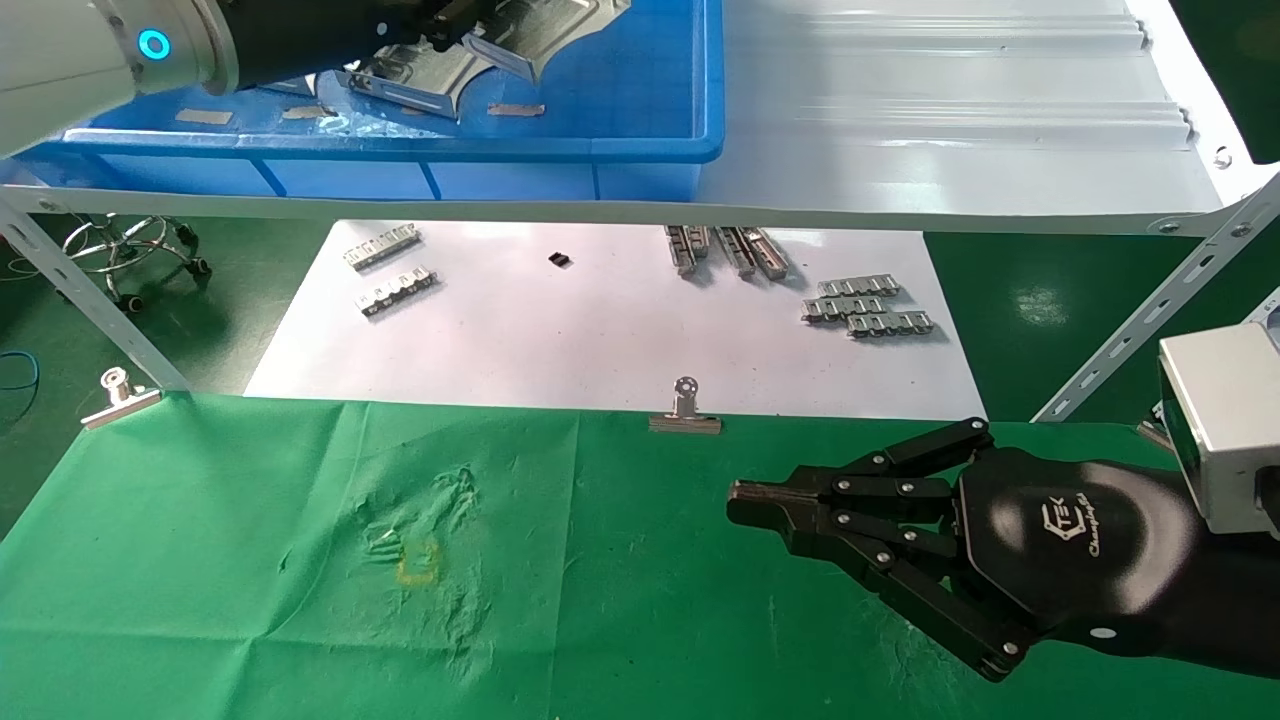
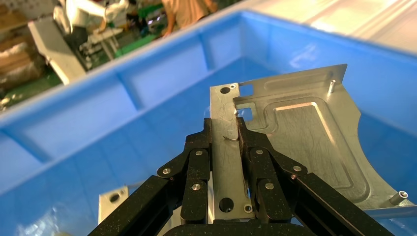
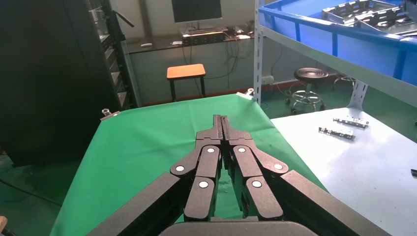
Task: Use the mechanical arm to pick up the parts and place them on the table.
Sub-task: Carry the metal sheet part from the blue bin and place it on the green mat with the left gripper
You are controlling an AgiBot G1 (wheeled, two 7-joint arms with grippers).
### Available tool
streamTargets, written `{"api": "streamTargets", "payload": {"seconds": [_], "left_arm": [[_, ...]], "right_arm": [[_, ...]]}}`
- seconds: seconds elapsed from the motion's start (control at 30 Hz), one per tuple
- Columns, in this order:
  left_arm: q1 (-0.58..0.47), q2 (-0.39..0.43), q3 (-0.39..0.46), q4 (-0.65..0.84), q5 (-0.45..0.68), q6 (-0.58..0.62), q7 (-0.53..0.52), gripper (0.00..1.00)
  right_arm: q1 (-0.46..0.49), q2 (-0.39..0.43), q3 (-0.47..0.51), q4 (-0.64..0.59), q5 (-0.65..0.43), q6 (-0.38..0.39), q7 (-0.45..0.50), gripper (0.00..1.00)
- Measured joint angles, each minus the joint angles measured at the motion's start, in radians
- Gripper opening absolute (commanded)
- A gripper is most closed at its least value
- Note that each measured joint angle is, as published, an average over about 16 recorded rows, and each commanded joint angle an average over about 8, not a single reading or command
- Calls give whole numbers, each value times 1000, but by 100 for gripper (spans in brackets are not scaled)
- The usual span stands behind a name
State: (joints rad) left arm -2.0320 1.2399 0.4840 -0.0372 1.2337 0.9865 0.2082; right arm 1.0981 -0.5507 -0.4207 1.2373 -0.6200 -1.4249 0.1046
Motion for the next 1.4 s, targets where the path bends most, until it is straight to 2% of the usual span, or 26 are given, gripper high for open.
{"api": "streamTargets", "payload": {"seconds": [0.17, 0.47, 0.67, 0.87, 1.13, 1.27, 1.4], "left_arm": [[0, -64, -13, -22, -21, 134, 45, 0], [25, -208, -24, -73, -47, 444, 174, 0], [75, -301, -4, -157, -66, 576, 268, 0], [170, -404, 65, -330, -118, 620, 341, 0], [315, -531, 223, -570, -207, 615, 400, 0], [361, -556, 302, -609, -224, 605, 427, 0], [384, -545, 365, -583, -211, 593, 467, 0]], "right_arm": [[0, 0, 0, 0, 0, 0, 0, 0], [0, 0, 0, 0, 0, 0, 0, 0], [0, 0, 0, 0, 0, 0, 0, 0], [0, 0, 0, 0, 0, 0, 0, 0], [0, 0, 0, 0, 0, 0, 0, 0], [0, 0, 0, 0, 0, 0, 0, 0], [0, 0, 0, 0, 0, 0, 0, 0]]}}
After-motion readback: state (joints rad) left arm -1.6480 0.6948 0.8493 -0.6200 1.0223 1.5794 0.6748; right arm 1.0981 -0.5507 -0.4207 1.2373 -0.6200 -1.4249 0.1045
